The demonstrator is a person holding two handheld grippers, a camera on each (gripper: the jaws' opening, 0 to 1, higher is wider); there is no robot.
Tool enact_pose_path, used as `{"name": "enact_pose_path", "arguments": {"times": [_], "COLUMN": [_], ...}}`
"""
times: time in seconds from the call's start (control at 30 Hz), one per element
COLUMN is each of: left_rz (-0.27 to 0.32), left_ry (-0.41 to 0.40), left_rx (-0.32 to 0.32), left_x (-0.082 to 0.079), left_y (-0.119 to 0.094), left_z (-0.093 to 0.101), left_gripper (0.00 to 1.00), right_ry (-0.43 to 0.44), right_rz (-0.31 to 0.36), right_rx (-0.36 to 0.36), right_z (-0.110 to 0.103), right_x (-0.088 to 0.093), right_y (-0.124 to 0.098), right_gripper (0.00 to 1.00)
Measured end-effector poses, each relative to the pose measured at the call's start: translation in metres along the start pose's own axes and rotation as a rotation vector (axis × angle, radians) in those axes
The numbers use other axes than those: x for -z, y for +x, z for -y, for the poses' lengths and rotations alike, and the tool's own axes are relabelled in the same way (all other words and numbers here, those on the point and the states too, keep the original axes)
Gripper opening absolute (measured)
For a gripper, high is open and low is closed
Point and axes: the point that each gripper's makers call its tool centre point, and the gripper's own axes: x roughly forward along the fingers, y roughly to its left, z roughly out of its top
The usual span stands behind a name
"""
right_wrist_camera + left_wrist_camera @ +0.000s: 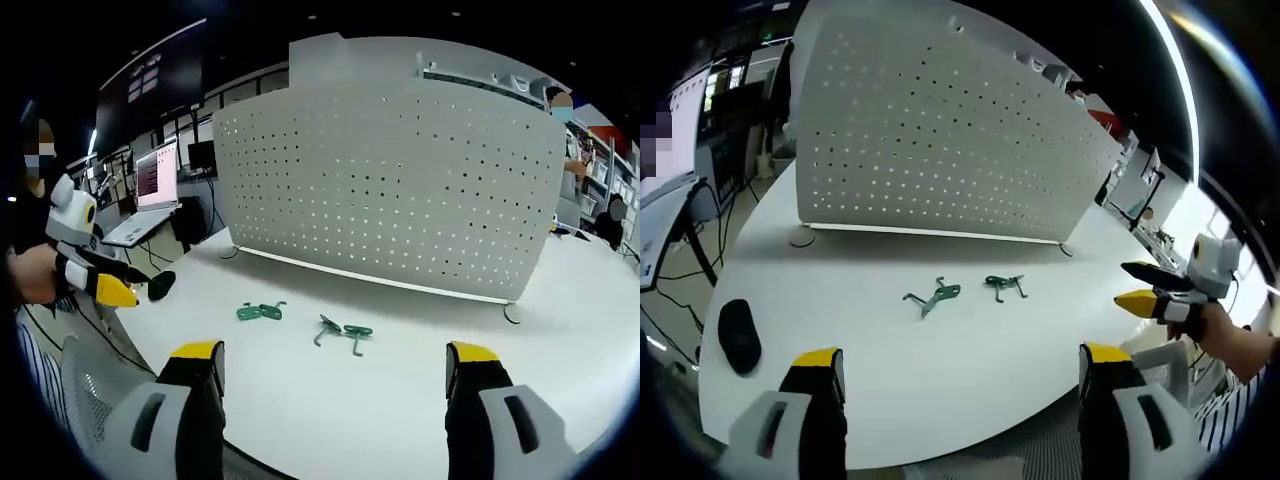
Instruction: Insert the hook assembly into the mounting plate slot until the hook locks in place.
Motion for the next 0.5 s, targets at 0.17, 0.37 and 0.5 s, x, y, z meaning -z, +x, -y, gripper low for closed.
{"name": "enact_pose_path", "arguments": {"times": [0.17, 0.37, 0.5], "left_rz": [-0.021, -0.049, -0.064], "left_ry": [0.001, 0.013, 0.035], "left_rx": [0.006, 0.008, 0.016], "left_x": [0.003, 0.008, 0.012], "left_y": [0.006, 0.020, 0.031], "left_z": [0.001, -0.003, -0.006], "left_gripper": [1.00, 0.99, 0.96], "right_ry": [0.012, 0.027, 0.040], "right_rz": [-0.002, -0.008, -0.018], "right_rx": [-0.008, -0.011, -0.013], "right_z": [-0.001, 0.001, 0.003], "right_x": [0.000, 0.003, 0.007], "right_y": [0.002, 0.005, 0.006], "right_gripper": [0.86, 0.84, 0.82]}}
